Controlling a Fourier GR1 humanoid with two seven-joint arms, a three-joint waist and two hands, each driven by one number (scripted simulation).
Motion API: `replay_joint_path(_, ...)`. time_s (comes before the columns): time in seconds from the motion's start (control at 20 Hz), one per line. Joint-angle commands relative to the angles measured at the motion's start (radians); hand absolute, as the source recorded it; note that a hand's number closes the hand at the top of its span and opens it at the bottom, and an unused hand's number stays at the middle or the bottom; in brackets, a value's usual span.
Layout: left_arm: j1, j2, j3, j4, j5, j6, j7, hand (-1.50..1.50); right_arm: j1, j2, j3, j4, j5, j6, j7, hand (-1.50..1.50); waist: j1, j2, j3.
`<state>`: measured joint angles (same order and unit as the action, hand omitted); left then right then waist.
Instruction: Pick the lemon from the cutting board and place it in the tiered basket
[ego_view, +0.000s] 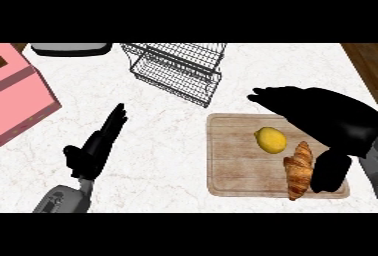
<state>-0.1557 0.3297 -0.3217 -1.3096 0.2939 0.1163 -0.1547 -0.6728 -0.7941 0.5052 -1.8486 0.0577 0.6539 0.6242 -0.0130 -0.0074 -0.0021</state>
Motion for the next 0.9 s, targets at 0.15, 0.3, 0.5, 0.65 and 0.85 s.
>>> replay_joint_path(0.15,0.020,-0.020,0.031,0.056,-0.029,-0.082,-0.073,0.00,0.066,0.073,-0.061,-0.101,0.033,0.085,0.171,-1.50,0.012,0.007,0.001)
replay_joint_path(0.3,0.053,0.001,0.045,-0.036,-0.029,-0.059,-0.011,0.00,0.117,0.138,-0.032,-0.079,0.202,-0.024,0.143,-1.50,0.019,0.007,0.002)
replay_joint_path(0.5,-0.002,-0.046,0.037,0.015,-0.062,-0.042,0.010,0.00,0.110,0.164,0.019,-0.047,0.279,0.036,0.222,-1.50,0.015,0.007,0.002)
replay_joint_path(0.65,0.010,-0.064,0.036,0.006,-0.085,-0.045,-0.004,0.00,0.104,0.187,-0.005,0.037,0.312,0.070,0.178,-1.50,0.018,0.008,0.002)
replay_joint_path(0.85,0.041,-0.061,0.079,0.004,-0.080,-0.067,-0.023,0.00,0.208,0.265,0.041,0.080,0.429,-0.012,0.105,-1.50,0.018,0.008,0.002)
